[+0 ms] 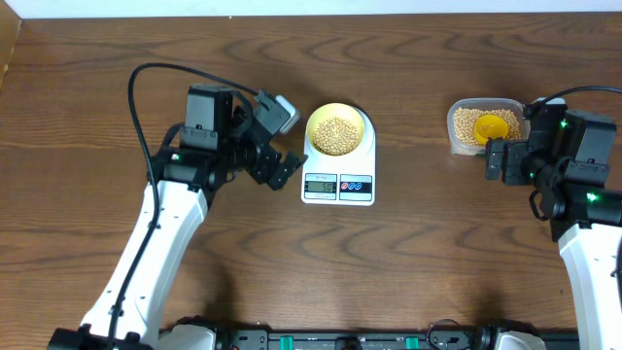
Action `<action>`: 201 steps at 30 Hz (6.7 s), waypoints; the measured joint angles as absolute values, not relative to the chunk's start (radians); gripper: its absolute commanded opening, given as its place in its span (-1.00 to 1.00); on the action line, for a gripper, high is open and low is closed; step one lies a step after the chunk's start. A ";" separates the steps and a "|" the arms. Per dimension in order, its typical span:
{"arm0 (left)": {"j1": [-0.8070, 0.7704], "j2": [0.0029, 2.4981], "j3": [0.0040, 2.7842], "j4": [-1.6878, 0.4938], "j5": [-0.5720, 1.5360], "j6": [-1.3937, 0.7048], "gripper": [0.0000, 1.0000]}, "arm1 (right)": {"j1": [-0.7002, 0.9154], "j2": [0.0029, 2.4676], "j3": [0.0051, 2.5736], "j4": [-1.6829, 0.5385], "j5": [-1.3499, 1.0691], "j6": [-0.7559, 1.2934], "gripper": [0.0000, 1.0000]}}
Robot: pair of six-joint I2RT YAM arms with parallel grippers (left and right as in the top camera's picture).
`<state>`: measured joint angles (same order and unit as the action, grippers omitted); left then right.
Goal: Scoop item into bowl and weigh 50g on scale
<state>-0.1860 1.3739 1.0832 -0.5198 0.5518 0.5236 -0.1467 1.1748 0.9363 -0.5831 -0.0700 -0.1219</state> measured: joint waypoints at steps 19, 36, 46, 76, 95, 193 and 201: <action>-0.186 0.861 0.561 -0.275 0.412 0.237 0.95 | -0.147 1.175 0.937 -0.584 -0.066 -0.122 0.99; -0.186 0.451 0.323 -0.079 0.267 0.009 0.95 | -0.147 1.175 0.937 -0.584 -0.066 -0.122 0.98; -0.186 0.288 0.185 0.030 0.209 -0.059 0.95 | -0.147 1.175 0.937 -0.584 -0.066 -0.122 0.99; -0.138 0.054 0.044 0.222 0.143 -0.105 0.95 | -0.147 1.175 0.937 -0.584 -0.066 -0.122 0.98; -0.118 0.011 0.007 0.105 0.097 -0.105 0.95 | -0.147 1.175 0.937 -0.584 -0.066 -0.122 0.98; -0.028 0.010 0.014 -0.025 0.046 -0.138 0.95 | -0.146 1.175 0.937 -0.587 -0.066 -0.122 0.99; -0.028 0.010 0.014 -0.025 0.046 -0.138 0.95 | -0.146 1.175 0.937 -0.588 -0.066 -0.122 0.99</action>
